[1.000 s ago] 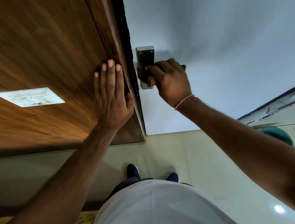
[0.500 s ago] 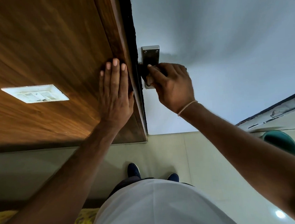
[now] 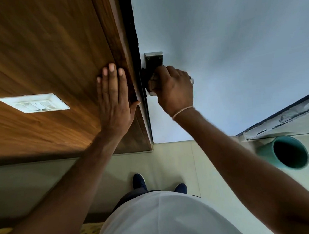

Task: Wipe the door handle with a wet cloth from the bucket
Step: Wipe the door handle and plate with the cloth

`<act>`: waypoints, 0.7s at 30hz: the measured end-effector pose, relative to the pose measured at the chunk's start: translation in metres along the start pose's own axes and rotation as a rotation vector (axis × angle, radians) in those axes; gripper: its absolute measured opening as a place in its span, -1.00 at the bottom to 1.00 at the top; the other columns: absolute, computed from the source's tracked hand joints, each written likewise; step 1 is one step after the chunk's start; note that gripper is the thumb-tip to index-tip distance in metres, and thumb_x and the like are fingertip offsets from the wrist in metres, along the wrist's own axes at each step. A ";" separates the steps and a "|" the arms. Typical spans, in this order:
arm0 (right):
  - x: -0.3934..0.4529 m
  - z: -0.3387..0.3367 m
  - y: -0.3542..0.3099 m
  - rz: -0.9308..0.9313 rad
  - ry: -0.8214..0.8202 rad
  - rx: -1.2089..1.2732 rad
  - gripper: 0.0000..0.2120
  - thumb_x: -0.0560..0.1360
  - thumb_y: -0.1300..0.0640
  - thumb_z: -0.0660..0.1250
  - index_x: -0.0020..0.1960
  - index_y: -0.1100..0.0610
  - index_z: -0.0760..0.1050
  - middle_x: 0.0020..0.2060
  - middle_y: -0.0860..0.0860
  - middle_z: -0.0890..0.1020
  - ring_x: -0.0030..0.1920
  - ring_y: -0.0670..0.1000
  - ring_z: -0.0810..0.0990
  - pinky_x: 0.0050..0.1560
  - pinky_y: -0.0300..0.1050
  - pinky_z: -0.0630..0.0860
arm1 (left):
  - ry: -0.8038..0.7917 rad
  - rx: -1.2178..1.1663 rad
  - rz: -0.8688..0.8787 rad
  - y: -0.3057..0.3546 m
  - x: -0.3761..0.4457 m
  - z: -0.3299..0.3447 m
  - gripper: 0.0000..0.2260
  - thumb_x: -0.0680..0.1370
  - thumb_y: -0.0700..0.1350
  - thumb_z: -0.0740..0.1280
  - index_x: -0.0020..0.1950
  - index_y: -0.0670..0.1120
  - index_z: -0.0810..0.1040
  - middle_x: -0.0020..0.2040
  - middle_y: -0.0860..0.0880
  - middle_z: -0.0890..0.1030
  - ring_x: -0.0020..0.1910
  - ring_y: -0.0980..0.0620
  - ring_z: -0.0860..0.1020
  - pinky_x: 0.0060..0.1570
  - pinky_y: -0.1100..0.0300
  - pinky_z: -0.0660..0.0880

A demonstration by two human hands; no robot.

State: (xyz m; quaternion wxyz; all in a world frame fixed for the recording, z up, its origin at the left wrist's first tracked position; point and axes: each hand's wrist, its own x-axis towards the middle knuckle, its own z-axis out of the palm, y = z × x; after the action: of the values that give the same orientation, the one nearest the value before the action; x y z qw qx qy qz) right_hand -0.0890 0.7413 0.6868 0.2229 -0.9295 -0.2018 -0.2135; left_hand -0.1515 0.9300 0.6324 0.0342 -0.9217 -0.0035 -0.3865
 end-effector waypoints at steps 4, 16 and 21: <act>-0.006 -0.008 0.041 -0.091 -0.050 -0.009 -0.63 0.51 0.08 0.48 0.30 0.07 0.61 0.07 0.09 0.69 0.03 0.26 0.66 0.09 0.09 0.53 | -0.021 0.022 0.007 0.000 -0.001 -0.001 -0.03 0.64 0.28 0.43 0.75 -0.21 -0.02 0.68 -0.35 0.25 0.69 -0.33 0.22 0.72 -0.22 0.13; -0.069 -0.015 0.045 0.549 0.277 0.405 -0.59 0.44 0.19 0.56 0.24 0.11 0.54 0.09 -0.14 0.61 0.16 0.09 0.61 0.17 0.09 0.58 | -0.055 0.059 0.003 0.000 -0.001 0.000 0.06 0.54 0.29 0.50 0.75 -0.21 0.00 0.69 -0.33 0.23 0.70 -0.30 0.15 0.74 -0.13 -0.02; -0.053 0.015 -0.015 0.327 0.201 0.344 -0.58 0.40 0.10 0.61 0.24 0.06 0.65 0.17 0.03 0.61 0.17 0.14 0.59 0.08 -0.02 0.57 | 0.001 0.024 0.040 -0.006 -0.001 0.000 0.02 0.55 0.28 0.51 0.75 -0.22 0.06 0.67 -0.34 0.26 0.68 -0.32 0.23 0.72 -0.20 0.13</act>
State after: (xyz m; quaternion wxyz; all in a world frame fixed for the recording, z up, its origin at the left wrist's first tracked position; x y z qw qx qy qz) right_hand -0.1350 0.7461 0.6537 0.4281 -0.8723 -0.0590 -0.2287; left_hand -0.1522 0.9356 0.6316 0.0528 -0.9208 0.0103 -0.3863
